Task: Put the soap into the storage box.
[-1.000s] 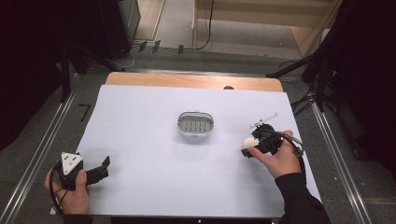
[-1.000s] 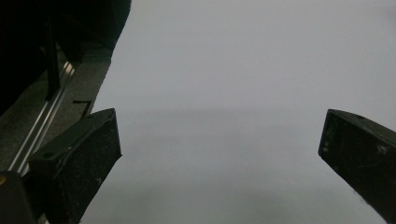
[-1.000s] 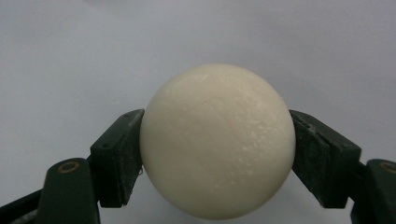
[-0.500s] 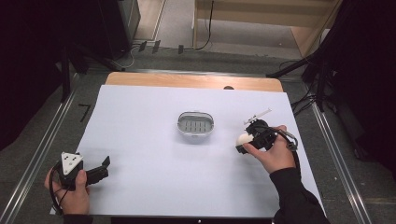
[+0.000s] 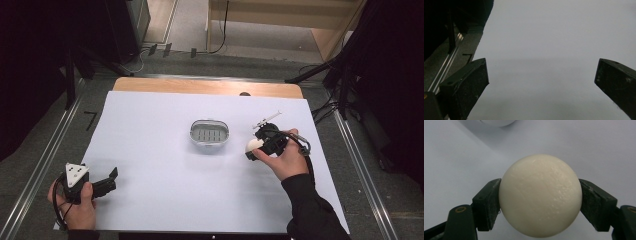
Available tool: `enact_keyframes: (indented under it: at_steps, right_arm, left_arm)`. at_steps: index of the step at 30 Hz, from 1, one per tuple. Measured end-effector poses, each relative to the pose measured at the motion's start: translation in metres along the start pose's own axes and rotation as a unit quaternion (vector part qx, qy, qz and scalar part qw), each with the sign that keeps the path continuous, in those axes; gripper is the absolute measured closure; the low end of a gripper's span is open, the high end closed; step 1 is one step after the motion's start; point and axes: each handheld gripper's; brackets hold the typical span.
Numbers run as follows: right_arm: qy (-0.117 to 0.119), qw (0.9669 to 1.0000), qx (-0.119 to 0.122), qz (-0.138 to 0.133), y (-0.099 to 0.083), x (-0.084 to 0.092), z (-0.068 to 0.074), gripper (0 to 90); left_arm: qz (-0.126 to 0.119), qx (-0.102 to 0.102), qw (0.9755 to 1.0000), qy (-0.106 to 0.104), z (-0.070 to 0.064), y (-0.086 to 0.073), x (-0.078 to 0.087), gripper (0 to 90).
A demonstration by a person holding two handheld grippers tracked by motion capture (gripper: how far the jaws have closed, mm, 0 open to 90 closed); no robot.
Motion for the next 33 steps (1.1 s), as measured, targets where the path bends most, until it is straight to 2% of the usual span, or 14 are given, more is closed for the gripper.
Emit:
enact_keyframes:
  at_steps: [33]
  right_arm:
    - [0.012, 0.9997, 0.022, -0.003, 0.036, -0.002, 0.019, 24.5]
  left_arm:
    - [0.000, 0.001, 1.0000, -0.001, 0.000, 0.000, 0.000, 0.0]
Point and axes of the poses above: each handheld gripper's, and its own axes: x roughly backward along the jaws, y roughly out of its top, z roughly to its left, and after that the axes turned 2 degrees about -y, right-handed
